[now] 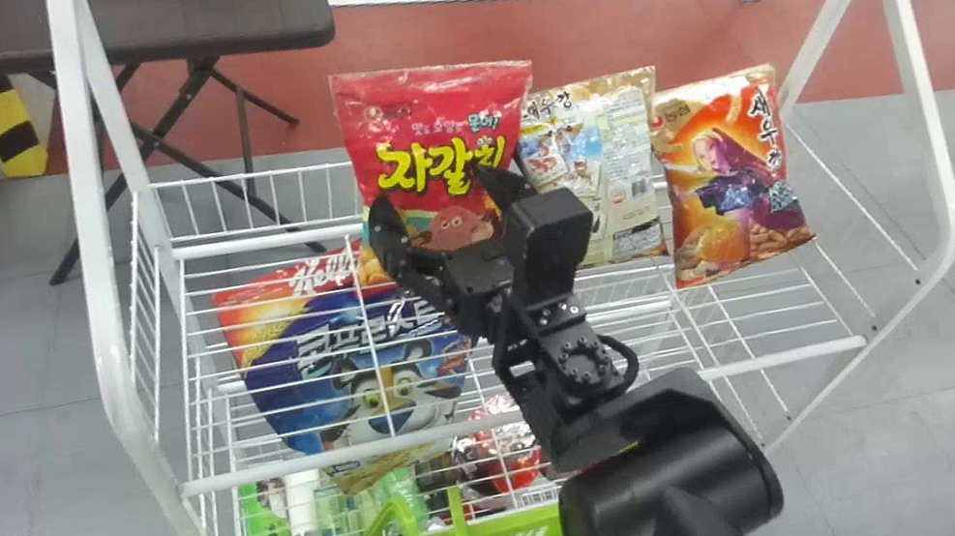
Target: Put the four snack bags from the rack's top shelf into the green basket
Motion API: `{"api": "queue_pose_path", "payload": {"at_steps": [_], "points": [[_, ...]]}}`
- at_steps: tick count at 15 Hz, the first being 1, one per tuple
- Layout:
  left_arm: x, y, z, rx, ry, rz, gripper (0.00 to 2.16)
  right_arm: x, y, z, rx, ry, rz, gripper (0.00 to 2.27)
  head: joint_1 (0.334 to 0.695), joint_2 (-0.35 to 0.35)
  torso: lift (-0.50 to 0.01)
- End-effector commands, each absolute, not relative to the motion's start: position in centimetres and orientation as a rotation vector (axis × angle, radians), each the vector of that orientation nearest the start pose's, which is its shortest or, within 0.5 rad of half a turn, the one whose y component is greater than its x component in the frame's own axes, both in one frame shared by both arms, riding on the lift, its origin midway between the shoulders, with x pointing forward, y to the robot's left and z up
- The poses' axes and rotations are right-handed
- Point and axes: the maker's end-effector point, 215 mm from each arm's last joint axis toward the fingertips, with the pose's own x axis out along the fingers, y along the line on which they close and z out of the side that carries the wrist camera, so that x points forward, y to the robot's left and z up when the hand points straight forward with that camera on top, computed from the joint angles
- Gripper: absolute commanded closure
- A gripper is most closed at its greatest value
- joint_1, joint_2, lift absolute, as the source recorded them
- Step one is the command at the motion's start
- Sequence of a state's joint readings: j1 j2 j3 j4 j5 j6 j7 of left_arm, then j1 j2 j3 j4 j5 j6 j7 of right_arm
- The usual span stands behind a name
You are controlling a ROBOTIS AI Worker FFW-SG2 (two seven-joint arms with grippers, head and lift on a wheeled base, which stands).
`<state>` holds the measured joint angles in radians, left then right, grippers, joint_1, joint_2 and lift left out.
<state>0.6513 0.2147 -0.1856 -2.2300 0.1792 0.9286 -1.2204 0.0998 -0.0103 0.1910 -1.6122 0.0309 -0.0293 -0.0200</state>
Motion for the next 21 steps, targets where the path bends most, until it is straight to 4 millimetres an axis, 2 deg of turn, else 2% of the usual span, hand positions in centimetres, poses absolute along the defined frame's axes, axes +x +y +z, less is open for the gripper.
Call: {"api": "queue_pose_path", "payload": {"at_steps": [1, 2, 3, 4, 5, 6, 10, 12, 13, 14, 17, 19, 21], "points": [[12.9, -1.6, -41.1, -0.587, 0.872, -1.431, 1.9, 56.9, -12.2, -39.0, -0.055, 0.108, 0.169, 0.33, 0.695, -0.233, 0.0], [12.9, -1.6, -41.1, -0.587, 0.872, -1.431, 1.9, 57.2, -12.6, -39.8, -0.062, 0.143, 0.163, 0.51, 0.695, -0.231, 0.0], [12.9, -1.6, -41.1, -0.585, 0.873, -1.431, 1.9, 57.1, -12.7, -41.2, -0.068, 0.191, 0.175, 1.0, 0.695, -0.229, 0.0], [12.9, -1.6, -41.1, -0.584, 0.87, -1.432, 1.9, 56.6, -12.4, -41.4, -0.066, 0.201, 0.185, 1.67, 0.695, -0.228, 0.0], [12.9, -1.6, -41.1, -0.587, 0.872, -1.431, 1.9, 56.3, -12.1, -40.9, -0.063, 0.193, 0.192, 1.97, 0.695, -0.228, 0.0], [12.9, -1.6, -41.0, -0.585, 0.869, -1.432, 1.9, 55.7, -11.5, -40.7, -0.059, 0.188, 0.216, 2.04, 0.695, -0.228, 0.0], [12.9, -1.7, -40.9, -0.589, 0.866, -1.433, 1.9, 53.4, -10.6, -38.1, -0.036, 0.138, 0.245, 2.05, 0.695, -0.211, 0.0], [12.8, -1.7, -40.8, -0.589, 0.864, -1.435, 1.9, 51.8, -10.8, -36.9, -0.028, 0.123, 0.242, 2.05, 0.695, -0.212, 0.0], [12.8, -1.7, -40.8, -0.589, 0.864, -1.434, 1.9, 50.7, -11.4, -36.2, -0.019, 0.118, 0.239, 2.05, 0.695, -0.217, 0.0], [12.8, -1.7, -40.8, -0.589, 0.864, -1.434, 1.9, 49.6, -12.1, -36.2, -0.011, 0.145, 0.235, 2.05, 0.695, -0.223, 0.0], [12.9, -1.7, -40.8, -0.592, 0.863, -1.432, 1.9, 44.6, -15.1, -36.1, 0.044, 0.261, 0.248, 2.05, 0.695, -0.254, 0.0], [13.0, -1.8, -40.8, -0.59, 0.861, -1.43, 1.9, 39.8, -16.4, -36.0, 0.095, 0.359, 0.29, 2.04, 0.695, -0.324, 0.0], [13.0, -1.9, -40.8, -0.591, 0.86, -1.428, 1.9, 35.3, -17.6, -36.6, 0.152, 0.481, 0.324, 2.04, 0.695, -0.35, 0.0]]}}
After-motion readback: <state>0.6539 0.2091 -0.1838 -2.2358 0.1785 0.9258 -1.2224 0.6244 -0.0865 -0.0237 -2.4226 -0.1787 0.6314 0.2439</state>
